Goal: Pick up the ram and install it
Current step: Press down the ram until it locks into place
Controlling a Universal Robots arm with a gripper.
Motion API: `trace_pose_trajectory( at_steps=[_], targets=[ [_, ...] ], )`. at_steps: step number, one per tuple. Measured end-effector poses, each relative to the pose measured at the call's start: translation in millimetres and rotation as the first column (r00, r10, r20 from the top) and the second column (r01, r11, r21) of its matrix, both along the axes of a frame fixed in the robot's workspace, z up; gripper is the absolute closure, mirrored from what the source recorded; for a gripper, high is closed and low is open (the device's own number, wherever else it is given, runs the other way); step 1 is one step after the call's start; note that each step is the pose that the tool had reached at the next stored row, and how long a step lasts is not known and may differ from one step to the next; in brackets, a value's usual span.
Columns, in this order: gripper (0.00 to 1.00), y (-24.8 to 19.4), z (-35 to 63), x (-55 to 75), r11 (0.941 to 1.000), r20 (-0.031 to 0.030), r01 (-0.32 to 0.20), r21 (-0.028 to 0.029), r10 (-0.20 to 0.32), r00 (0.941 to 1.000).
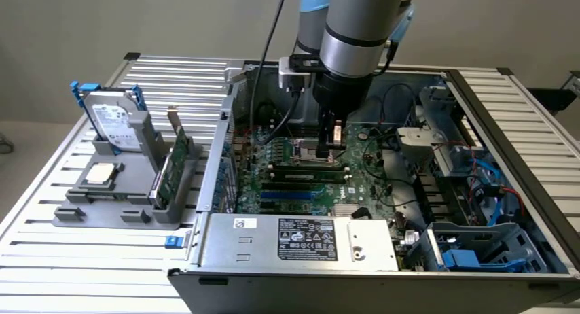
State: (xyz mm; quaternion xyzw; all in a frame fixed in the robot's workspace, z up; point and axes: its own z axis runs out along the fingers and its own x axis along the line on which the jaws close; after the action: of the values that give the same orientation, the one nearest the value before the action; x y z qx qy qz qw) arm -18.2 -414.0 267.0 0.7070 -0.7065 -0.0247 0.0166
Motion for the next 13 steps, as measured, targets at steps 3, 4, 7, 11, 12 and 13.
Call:
trace_pose_trajectory(
  at_steps=[3,4,7,11,12,13],
  targets=[
    [0.89,0.0,0.0,0.0,1.0,0.0,0.0,0.0,0.0,1.0],
    [0.89,-0.1,0.1,0.0,1.0,-0.0001,0.0,-0.0001,0.0,1.0],
    [0.89,-0.1,0.0,-0.1,0.9997,0.0002,0.024,-0.0002,-0.024,0.9997],
    [0.89,-0.1,-0.4,-0.1,0.9958,0.0002,0.091,-0.0001,-0.091,0.9958],
    [0.89,-0.1,-0.6,-0.1,0.9942,0.0003,0.108,0.0,-0.108,0.9942],
    [0.89,-0.1,-0.7,-0.1,0.9922,0.0003,0.125,0.0,-0.125,0.9922]
  ],
)
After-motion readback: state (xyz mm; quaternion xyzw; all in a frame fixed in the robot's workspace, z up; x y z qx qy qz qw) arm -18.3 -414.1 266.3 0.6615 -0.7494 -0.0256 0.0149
